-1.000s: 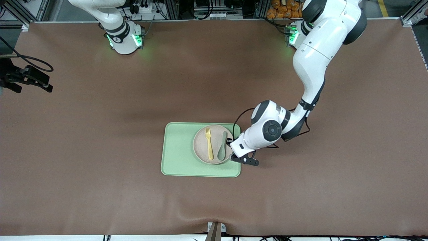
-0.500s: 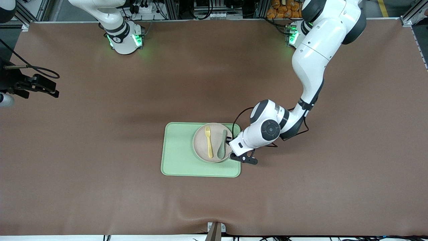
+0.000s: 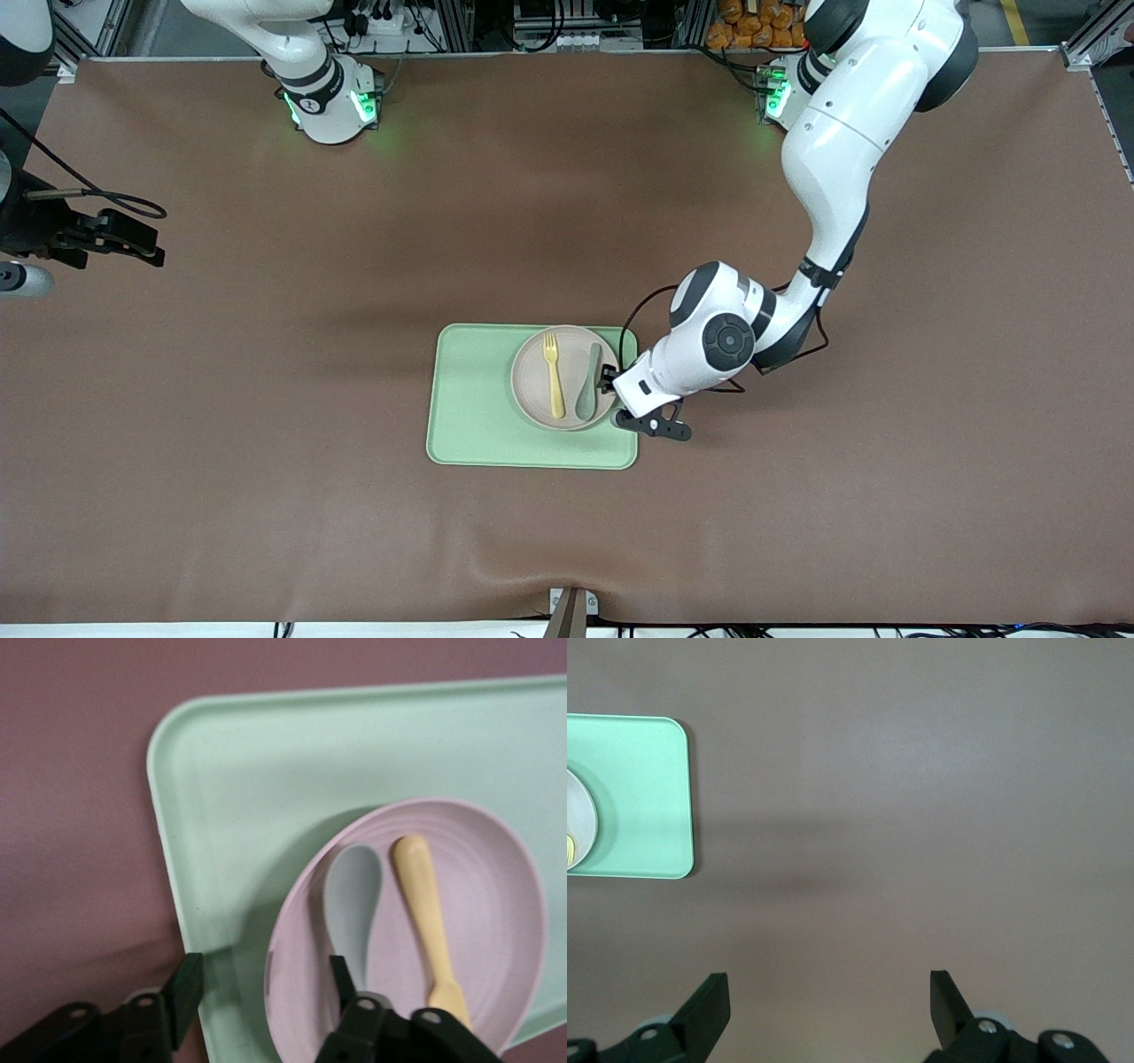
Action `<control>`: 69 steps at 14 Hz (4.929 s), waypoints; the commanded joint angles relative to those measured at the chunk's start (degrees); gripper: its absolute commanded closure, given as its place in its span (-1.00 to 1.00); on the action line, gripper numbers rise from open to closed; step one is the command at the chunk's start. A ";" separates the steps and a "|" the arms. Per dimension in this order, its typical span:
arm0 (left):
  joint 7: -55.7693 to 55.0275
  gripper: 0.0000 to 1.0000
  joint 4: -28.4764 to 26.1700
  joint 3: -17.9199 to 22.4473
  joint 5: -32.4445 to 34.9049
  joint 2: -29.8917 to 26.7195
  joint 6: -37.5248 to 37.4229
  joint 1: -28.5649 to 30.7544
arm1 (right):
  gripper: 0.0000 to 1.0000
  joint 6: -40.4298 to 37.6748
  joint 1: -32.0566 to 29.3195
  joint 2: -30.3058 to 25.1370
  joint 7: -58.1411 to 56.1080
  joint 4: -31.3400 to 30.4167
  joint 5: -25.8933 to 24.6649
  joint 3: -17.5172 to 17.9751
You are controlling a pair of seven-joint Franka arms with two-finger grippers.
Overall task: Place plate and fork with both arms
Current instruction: 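Lower the plate onto the tray and open the left gripper, then raise the left gripper away while the right gripper reaches over the plate, then grasp the yellow fork on the plate with the right gripper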
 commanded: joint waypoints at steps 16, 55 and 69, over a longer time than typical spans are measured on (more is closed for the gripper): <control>0.33 -1.00 -1.91 4.93 11.22 -37.49 -43.67 21.16 | -1.00 15.52 19.93 18.94 12.85 6.44 5.81 0.28; 7.54 -1.00 -14.83 11.96 4.63 -48.93 -39.19 20.46 | 0.00 44.20 39.90 48.66 28.70 12.95 -2.54 -0.07; 6.92 -1.00 -15.01 12.05 4.72 -47.17 -37.09 20.11 | 1.00 31.99 37.19 45.67 30.28 18.84 -0.87 0.46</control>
